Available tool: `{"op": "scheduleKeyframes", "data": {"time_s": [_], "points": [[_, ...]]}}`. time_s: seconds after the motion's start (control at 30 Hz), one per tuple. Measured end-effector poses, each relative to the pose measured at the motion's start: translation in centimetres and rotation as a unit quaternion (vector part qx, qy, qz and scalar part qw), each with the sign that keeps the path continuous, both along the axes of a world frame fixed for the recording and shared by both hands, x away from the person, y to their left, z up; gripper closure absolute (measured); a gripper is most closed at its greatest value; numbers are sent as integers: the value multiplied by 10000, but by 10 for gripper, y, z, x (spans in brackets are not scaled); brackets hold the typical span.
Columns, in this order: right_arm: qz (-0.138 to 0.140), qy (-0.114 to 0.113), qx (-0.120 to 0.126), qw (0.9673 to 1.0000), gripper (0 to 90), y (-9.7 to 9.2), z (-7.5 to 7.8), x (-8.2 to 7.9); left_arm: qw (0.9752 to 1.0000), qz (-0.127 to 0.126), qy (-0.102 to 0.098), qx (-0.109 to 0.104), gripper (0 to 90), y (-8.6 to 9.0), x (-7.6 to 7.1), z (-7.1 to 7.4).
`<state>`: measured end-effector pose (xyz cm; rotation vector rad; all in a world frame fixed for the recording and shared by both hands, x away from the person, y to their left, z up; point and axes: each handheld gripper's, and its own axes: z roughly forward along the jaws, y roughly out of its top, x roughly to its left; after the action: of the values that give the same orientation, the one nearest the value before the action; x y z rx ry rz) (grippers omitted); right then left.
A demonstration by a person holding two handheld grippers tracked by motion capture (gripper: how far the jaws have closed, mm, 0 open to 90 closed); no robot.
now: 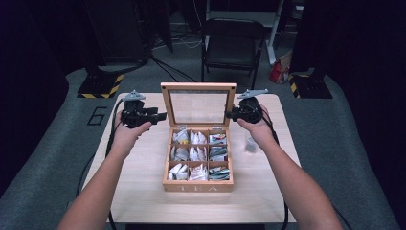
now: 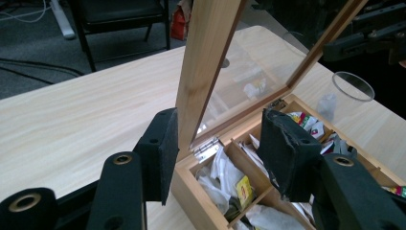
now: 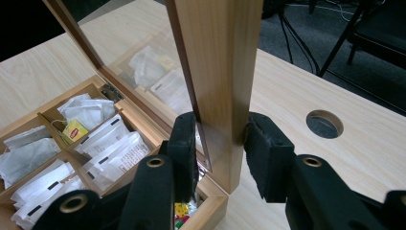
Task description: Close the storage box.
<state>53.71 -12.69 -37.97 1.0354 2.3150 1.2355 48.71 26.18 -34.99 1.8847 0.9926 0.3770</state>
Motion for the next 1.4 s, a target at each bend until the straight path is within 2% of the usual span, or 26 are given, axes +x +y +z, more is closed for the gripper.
{"op": "scheduleKeyframes", "data": {"time_s": [0.53, 0.67, 0.9, 1.03, 1.1, 1.27, 1.4], "points": [[61, -112, 2, 9999, 640, -1, -2, -8, 9998, -34, -179, 43, 562, -13, 11, 9], [67, -125, 21, 9999, 637, -1, -2, -10, 9996, -41, -287, 46, 612, -14, 10, 12], [92, -134, -24, 9999, 633, -2, -2, -13, 9996, -21, -274, 53, 622, -16, 9, 13], [74, -87, 137, 9998, 568, -3, -2, -15, 9997, -30, -246, -8, 621, -14, 9, 13], [54, -75, 141, 9999, 539, -4, -3, -16, 9997, -15, -254, -23, 620, -15, 8, 13], [6, -76, 139, 9999, 525, -8, -4, -21, 9996, -43, -266, -11, 620, -14, 6, 14], [-22, -179, 131, 9998, 521, -11, 1, -27, 9995, -58, -297, -24, 619, -14, 3, 16]]}}
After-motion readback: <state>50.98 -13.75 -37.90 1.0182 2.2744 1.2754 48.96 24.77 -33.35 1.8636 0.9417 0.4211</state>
